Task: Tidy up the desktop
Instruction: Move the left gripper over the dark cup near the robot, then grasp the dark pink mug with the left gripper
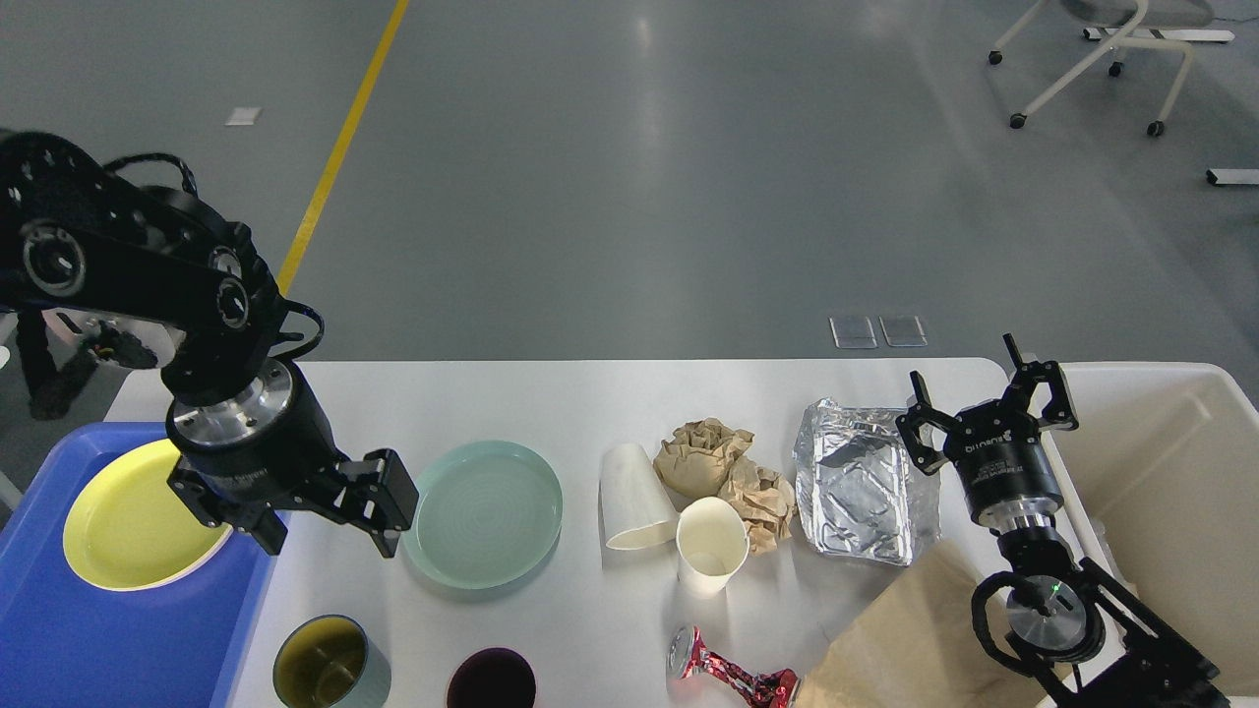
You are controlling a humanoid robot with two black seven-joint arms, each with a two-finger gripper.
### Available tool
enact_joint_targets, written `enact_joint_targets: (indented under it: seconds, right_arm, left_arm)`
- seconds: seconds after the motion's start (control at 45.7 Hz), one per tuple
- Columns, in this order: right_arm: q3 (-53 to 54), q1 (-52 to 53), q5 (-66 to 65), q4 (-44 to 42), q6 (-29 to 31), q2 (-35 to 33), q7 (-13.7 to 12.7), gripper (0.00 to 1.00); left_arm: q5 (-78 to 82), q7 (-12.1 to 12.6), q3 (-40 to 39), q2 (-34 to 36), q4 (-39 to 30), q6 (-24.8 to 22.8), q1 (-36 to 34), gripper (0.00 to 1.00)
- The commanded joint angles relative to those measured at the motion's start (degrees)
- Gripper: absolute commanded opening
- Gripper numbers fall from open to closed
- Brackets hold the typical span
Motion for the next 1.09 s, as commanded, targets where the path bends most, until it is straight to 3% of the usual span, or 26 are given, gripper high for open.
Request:
enact_joint_targets:
  seconds: [0.0, 0.306, 0.744, 1.072]
  right_arm:
    - [0.0, 0.0, 0.05, -0.01, 0.0, 0.0, 0.0, 1.0]
    - [0.0, -0.09, 0.05, -0.01, 0.0, 0.0, 0.0, 1.0]
    - [0.0, 0.0, 0.05, -0.01, 0.0, 0.0, 0.0, 1.0]
    - [0.0, 0.0, 0.05, -0.01, 0.0, 0.0, 0.0, 1.0]
  left_arm:
    - [5.11, -0.04, -3.98, -2.26, 0.0, 6.6, 8.14, 0.89]
    - [14.34, -0.04, -8.73, -10.43, 2.81, 19.71, 20.19, 0.86]
    - [29.72, -0.04, -11.02, -13.69, 6.15, 23.93, 29.07, 0.81]
    - [31.31, 0.22, -10.4, -14.21, 8.44, 24.02, 32.06, 0.42]
